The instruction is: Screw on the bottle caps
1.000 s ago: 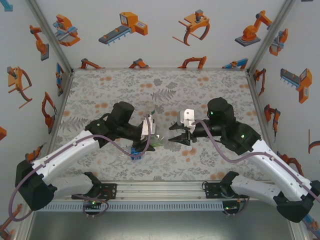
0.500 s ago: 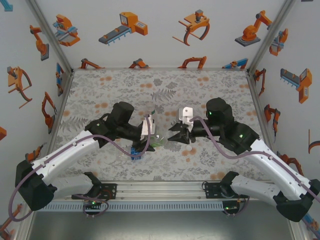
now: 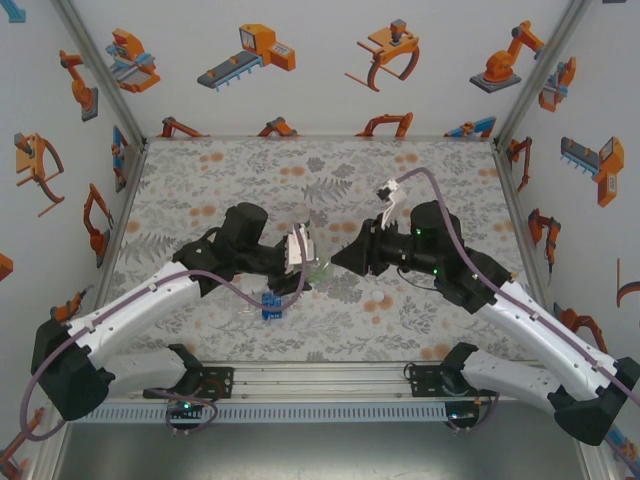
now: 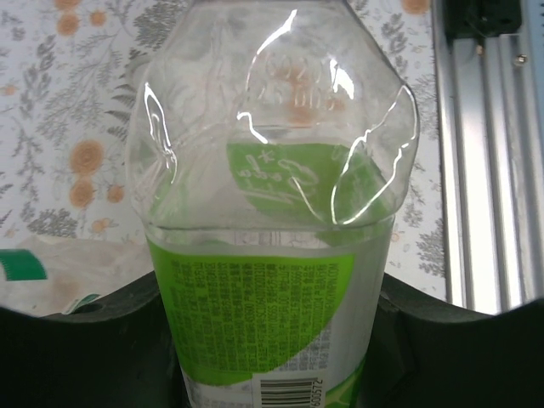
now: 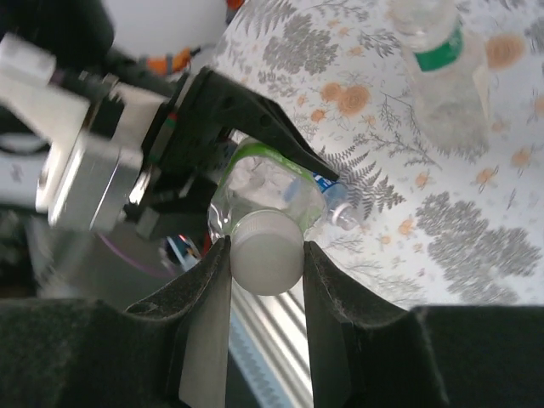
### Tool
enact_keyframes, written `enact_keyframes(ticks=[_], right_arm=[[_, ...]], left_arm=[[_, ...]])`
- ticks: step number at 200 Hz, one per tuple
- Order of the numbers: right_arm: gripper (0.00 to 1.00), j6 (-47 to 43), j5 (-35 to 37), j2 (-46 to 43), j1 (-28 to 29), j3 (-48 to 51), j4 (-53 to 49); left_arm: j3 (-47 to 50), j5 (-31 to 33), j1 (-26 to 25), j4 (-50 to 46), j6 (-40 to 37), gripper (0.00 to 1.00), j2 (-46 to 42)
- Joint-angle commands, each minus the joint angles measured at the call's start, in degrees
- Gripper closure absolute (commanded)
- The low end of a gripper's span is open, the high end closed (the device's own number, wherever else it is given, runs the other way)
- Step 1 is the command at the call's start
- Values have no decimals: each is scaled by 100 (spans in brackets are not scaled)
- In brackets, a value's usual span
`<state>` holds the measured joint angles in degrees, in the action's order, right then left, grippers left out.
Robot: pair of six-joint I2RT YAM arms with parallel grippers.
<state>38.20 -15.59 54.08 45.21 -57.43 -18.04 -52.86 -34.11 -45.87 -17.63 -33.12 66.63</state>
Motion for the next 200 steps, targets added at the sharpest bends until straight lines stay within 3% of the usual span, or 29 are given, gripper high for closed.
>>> enact_keyframes(ticks=[1,27,67,74,91,104,157,176,200], right_arm=[[100,2454,1155,51,14,-35,-335],[100,3392,1207,85,9,56,-305],[100,2712,1375,20,11,-22,-308],[99,2404,1436,-30,3,-44,-265],[66,1286,1450,-138,-1,-79,-151],[53,440,1293,-198,-7,-161,-105],[49,-3206,-658,-381,-19,-505,98],[49,-4071,-961,-316,-15,-779,-279],[49,-5389,-1946,-146,-13,-1088,-991]], left_arm=[[15,6,-63,599,37,100,40],[5,80,-64,752,54,100,139],[-79,54,-63,787,80,100,287],[-88,46,-65,764,71,100,288],[-101,-2,-65,706,56,100,272],[-129,-93,-63,596,18,100,259],[-176,-553,-63,45,-24,100,82],[-181,-737,-64,-104,-6,100,2],[-181,-977,-63,-267,-18,100,-106]])
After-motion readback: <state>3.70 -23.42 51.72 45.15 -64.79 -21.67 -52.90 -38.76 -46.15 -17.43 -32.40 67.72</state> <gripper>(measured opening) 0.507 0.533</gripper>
